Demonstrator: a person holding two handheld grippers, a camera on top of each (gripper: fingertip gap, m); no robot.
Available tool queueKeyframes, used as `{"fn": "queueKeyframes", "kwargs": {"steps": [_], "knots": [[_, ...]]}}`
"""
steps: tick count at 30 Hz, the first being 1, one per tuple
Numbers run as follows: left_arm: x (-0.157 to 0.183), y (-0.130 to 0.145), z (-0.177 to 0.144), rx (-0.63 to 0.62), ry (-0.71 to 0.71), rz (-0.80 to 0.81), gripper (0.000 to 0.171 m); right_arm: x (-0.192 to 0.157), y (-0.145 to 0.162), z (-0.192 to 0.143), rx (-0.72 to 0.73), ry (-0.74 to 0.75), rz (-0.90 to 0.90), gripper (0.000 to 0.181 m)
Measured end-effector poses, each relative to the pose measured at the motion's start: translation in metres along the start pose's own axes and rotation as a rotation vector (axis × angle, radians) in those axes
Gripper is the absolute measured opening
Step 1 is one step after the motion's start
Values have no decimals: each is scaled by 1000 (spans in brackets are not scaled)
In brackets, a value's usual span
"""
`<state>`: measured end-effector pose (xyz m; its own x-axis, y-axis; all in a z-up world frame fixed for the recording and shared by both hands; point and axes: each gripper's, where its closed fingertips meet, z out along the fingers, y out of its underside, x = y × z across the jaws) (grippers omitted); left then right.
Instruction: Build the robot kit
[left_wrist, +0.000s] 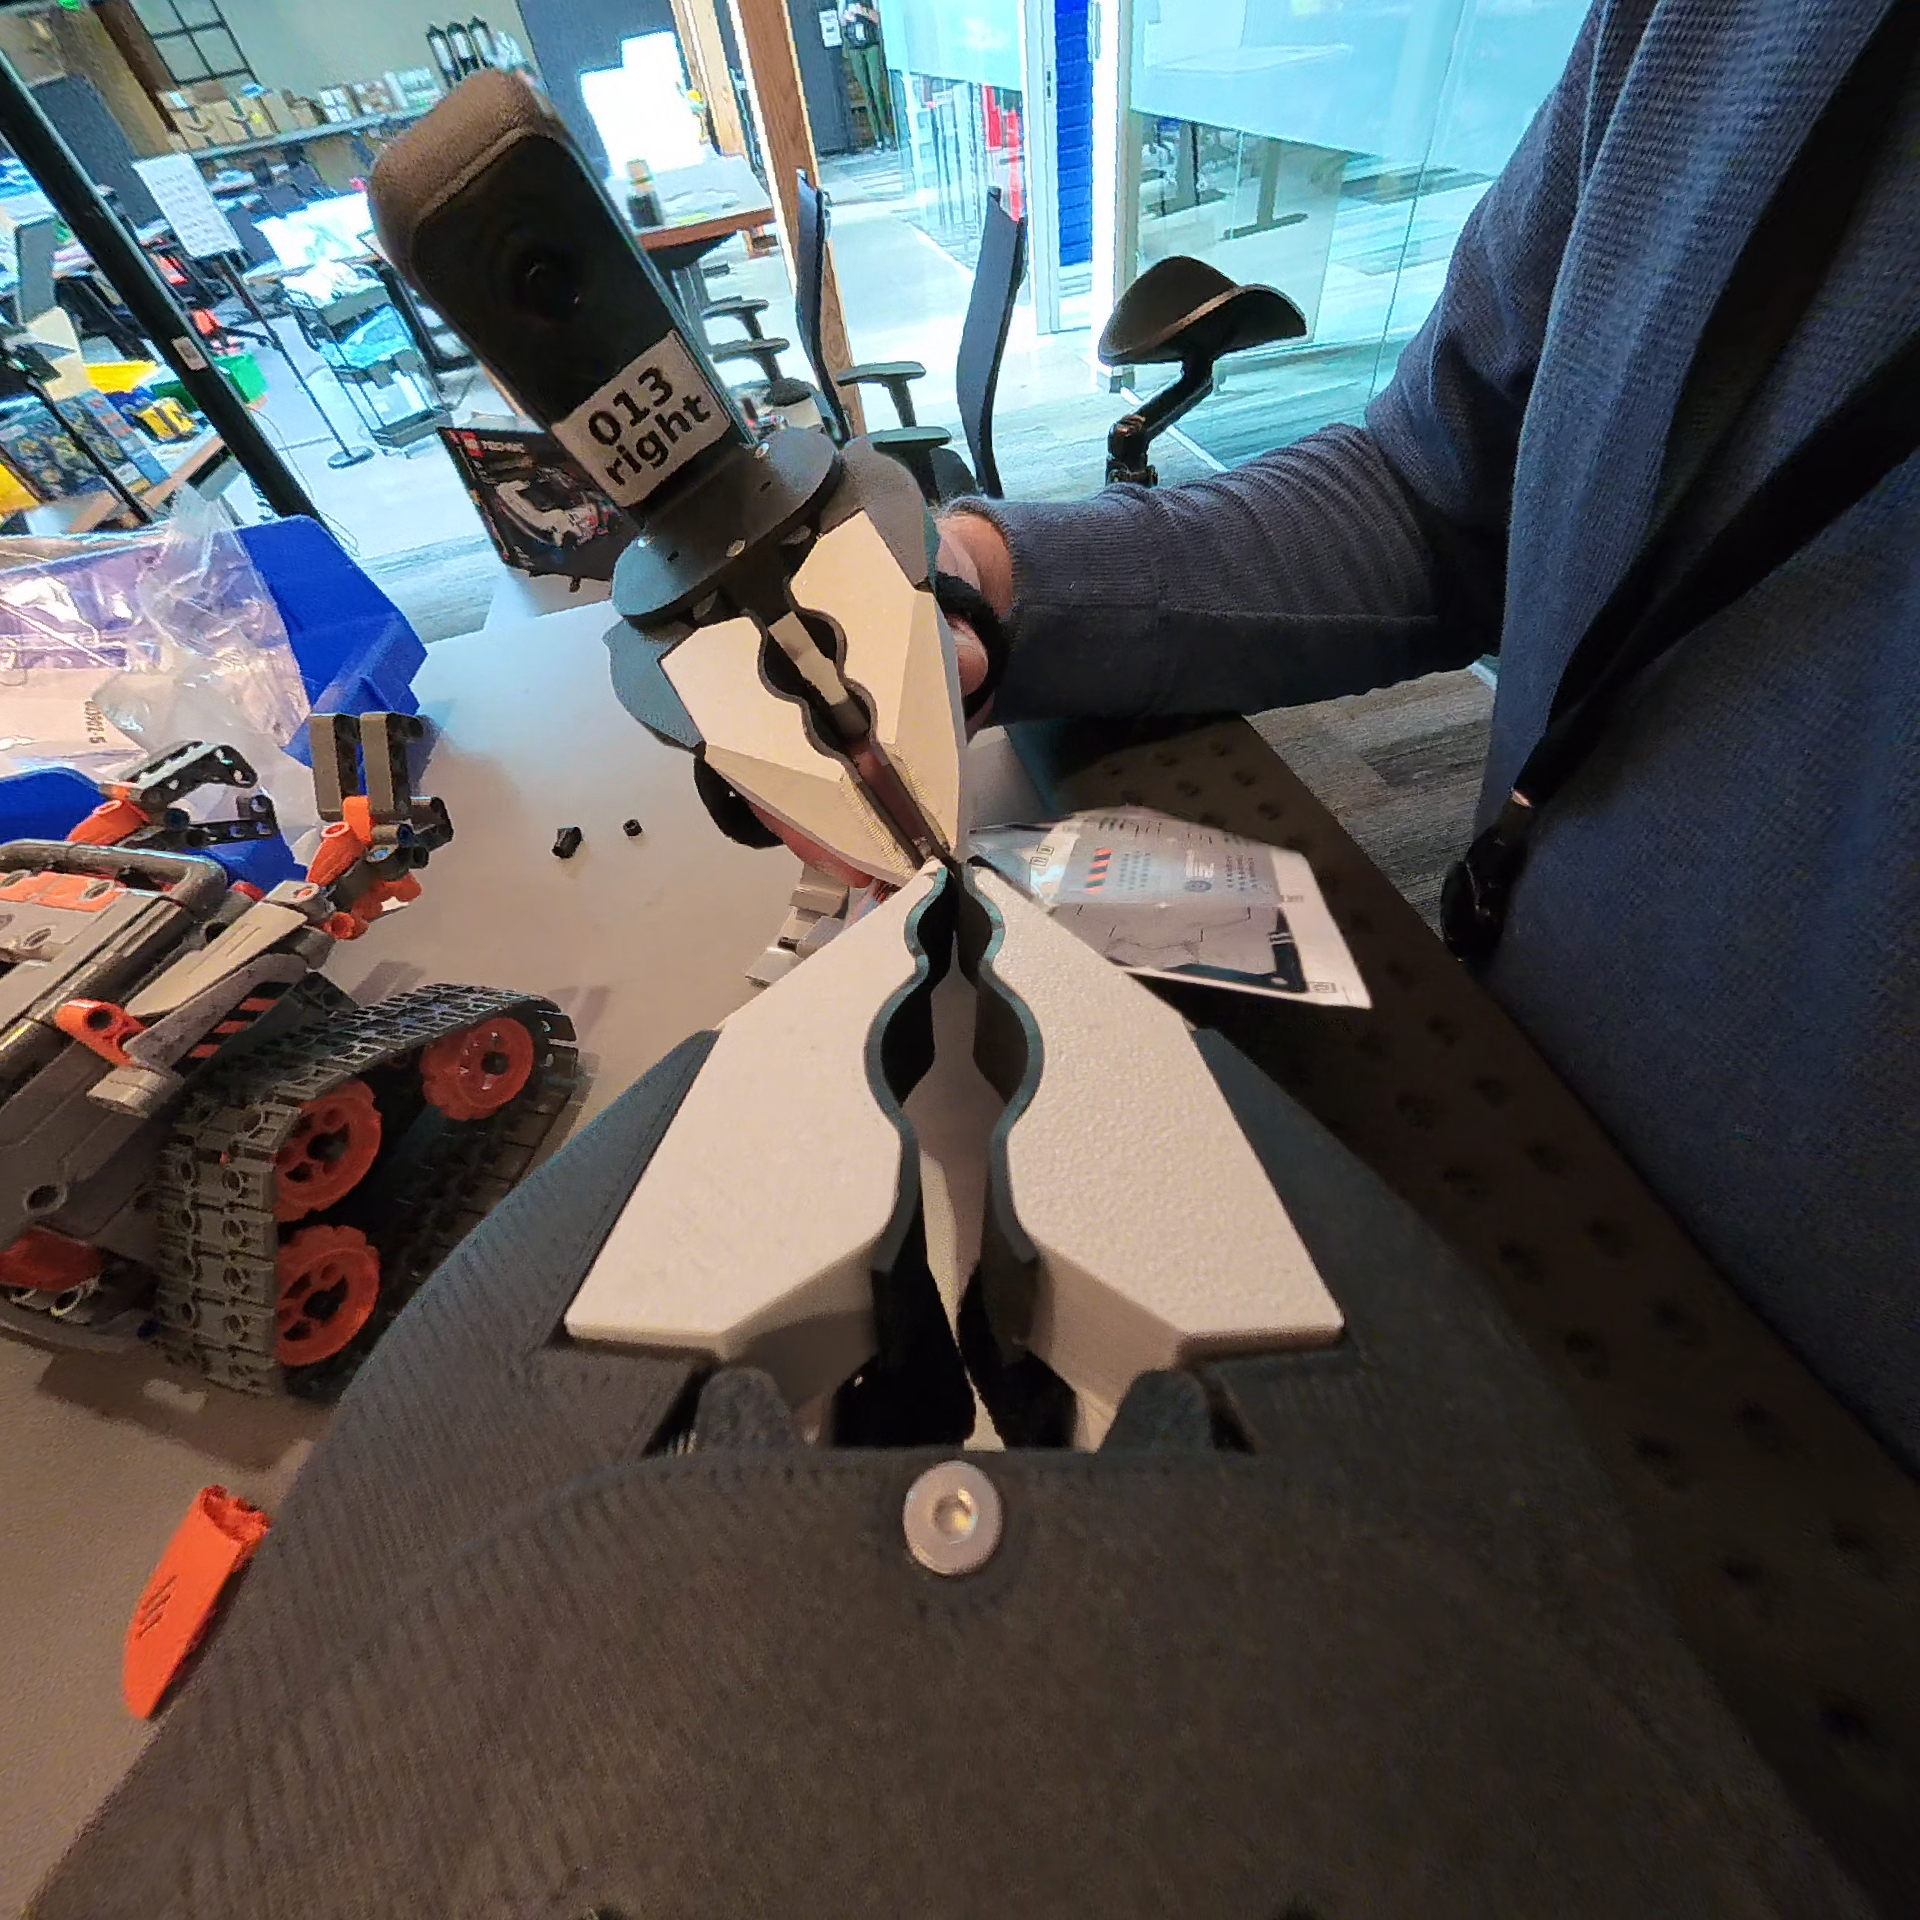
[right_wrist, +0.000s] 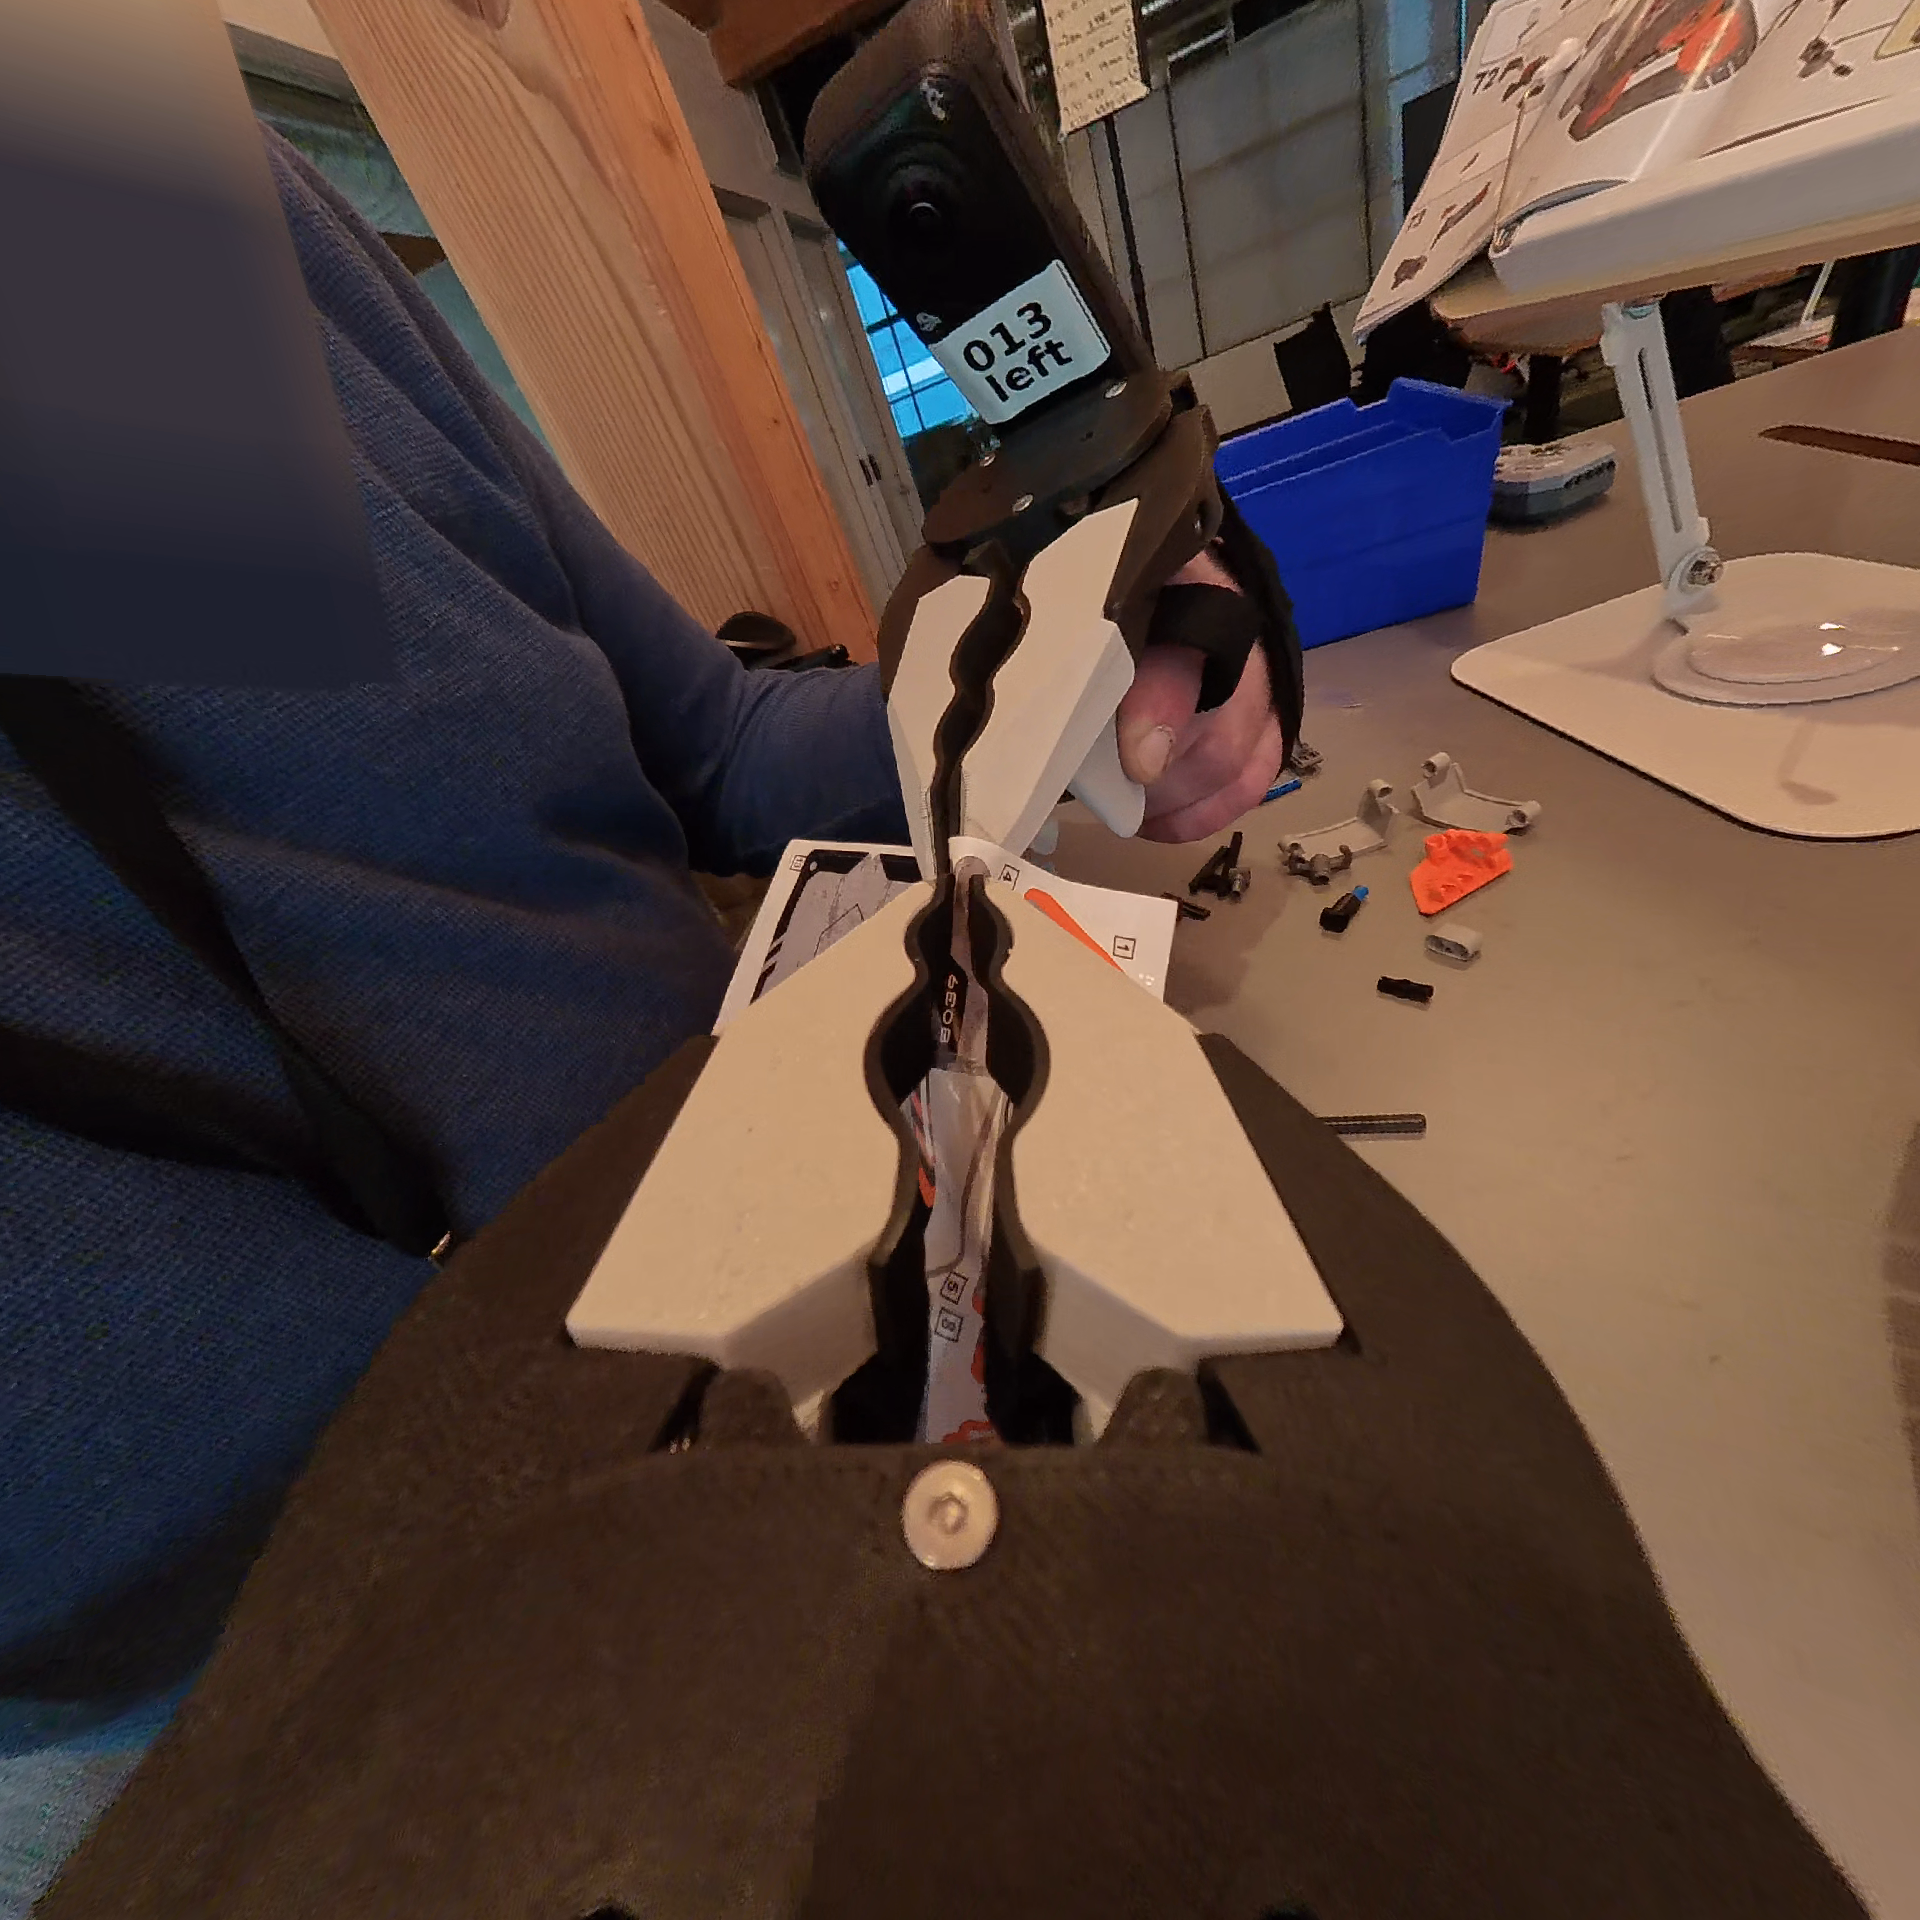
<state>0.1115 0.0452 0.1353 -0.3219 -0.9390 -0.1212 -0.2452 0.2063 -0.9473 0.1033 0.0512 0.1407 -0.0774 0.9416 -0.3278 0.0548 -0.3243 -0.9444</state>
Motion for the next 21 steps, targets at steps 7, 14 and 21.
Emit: {"fn": "queueKeyframes", "kwargs": {"steps": [7, 14, 21], "knots": [[2, -1, 1, -23, -14, 42, 0, -3, -1, 0, 27, -59, 74, 0], [-1, 5, 3, -144, -92, 146, 0, 1, 3, -2, 20, -61, 128, 0], [-10, 6, 4, -180, -171, 193, 0, 8, 1, -6, 46, -38, 151, 0]]}}
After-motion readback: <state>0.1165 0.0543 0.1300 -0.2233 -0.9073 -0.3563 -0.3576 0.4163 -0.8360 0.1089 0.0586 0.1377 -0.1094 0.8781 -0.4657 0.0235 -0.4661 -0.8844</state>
